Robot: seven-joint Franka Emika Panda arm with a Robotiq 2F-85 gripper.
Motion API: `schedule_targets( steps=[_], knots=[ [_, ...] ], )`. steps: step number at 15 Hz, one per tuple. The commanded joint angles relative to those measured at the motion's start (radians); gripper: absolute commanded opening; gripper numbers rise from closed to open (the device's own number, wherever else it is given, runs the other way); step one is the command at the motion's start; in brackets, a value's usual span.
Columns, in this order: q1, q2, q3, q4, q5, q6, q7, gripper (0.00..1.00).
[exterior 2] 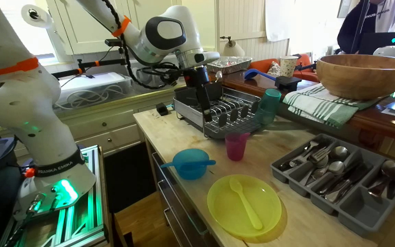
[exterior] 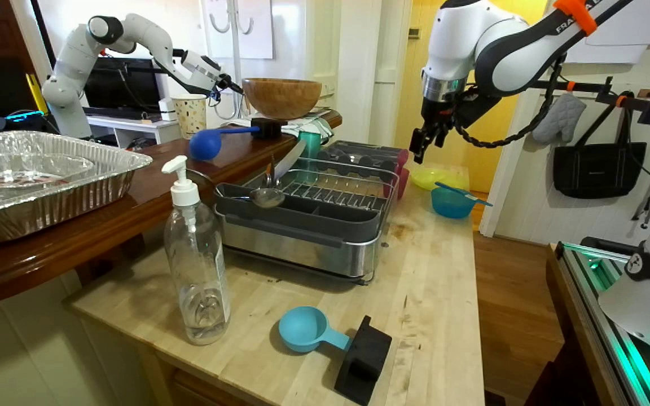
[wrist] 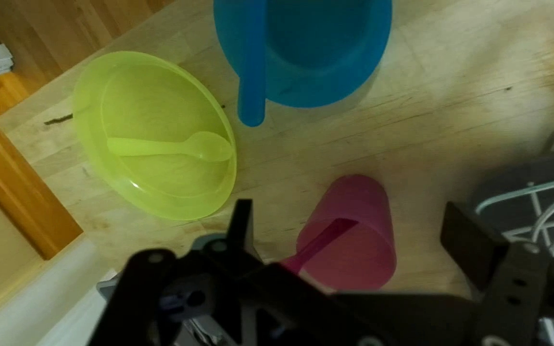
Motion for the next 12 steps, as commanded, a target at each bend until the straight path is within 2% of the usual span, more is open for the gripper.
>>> schedule_targets(
  steps=[1, 6, 7, 12],
  knots=[
    [-0.044, -0.048, 0.000, -0.022, 0.026, 0.018, -0.022, 1.00],
    [-0.084, -0.071, -0.010, 0.005, 0.050, 0.006, -0.053, 1.00],
    [-0.087, -0.053, 0.013, 0.009, 0.018, 0.000, -0.022, 1.00],
    [-0.100, -0.062, 0.009, 0.013, 0.028, 0.000, -0.035, 1.00]
  ],
)
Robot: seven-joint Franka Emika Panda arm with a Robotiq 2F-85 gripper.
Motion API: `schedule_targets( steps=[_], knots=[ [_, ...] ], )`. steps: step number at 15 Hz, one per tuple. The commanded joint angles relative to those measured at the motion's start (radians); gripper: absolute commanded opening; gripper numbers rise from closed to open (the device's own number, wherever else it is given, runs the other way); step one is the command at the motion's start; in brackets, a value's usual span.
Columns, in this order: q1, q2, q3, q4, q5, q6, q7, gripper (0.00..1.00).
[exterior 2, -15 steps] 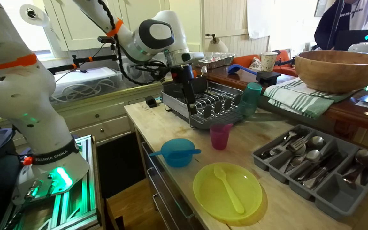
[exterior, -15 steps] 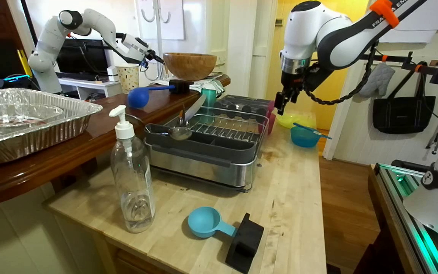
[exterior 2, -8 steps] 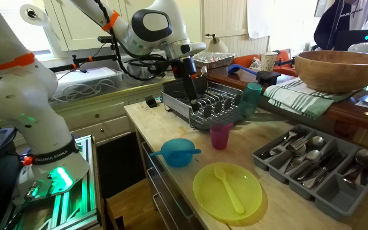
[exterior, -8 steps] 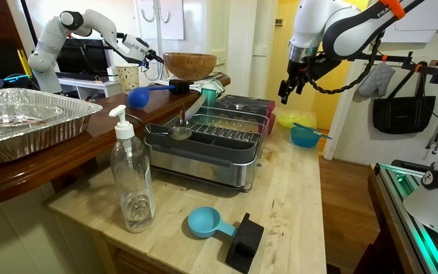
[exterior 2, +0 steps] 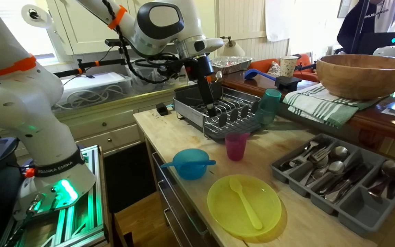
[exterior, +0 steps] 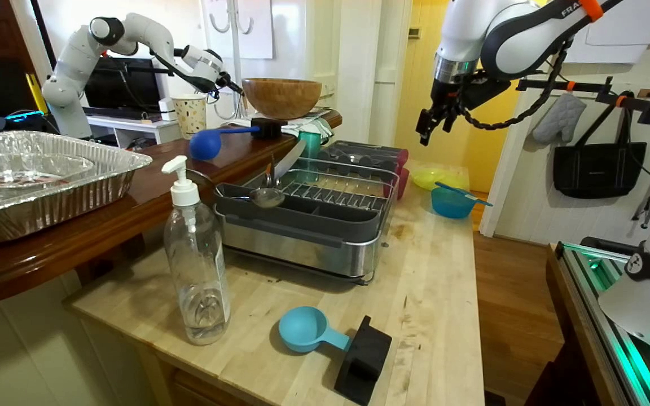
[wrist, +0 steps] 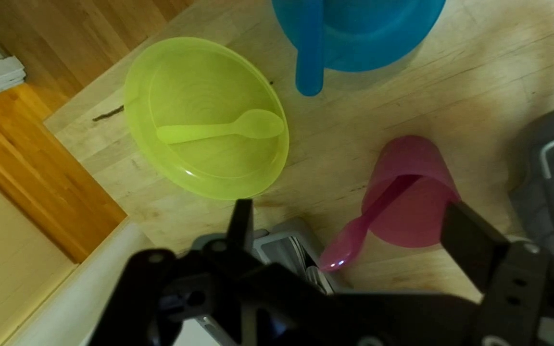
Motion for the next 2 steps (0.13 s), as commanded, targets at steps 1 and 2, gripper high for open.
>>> schedule_targets(
  steps=[1, 2],
  knots=[
    [-0.018, 0.000, 0.018, 0.001, 0.008, 0.000, -0.006, 1.00],
    [-0.018, 0.000, 0.018, 0.001, 0.008, 0.000, -0.006, 1.00]
  ],
)
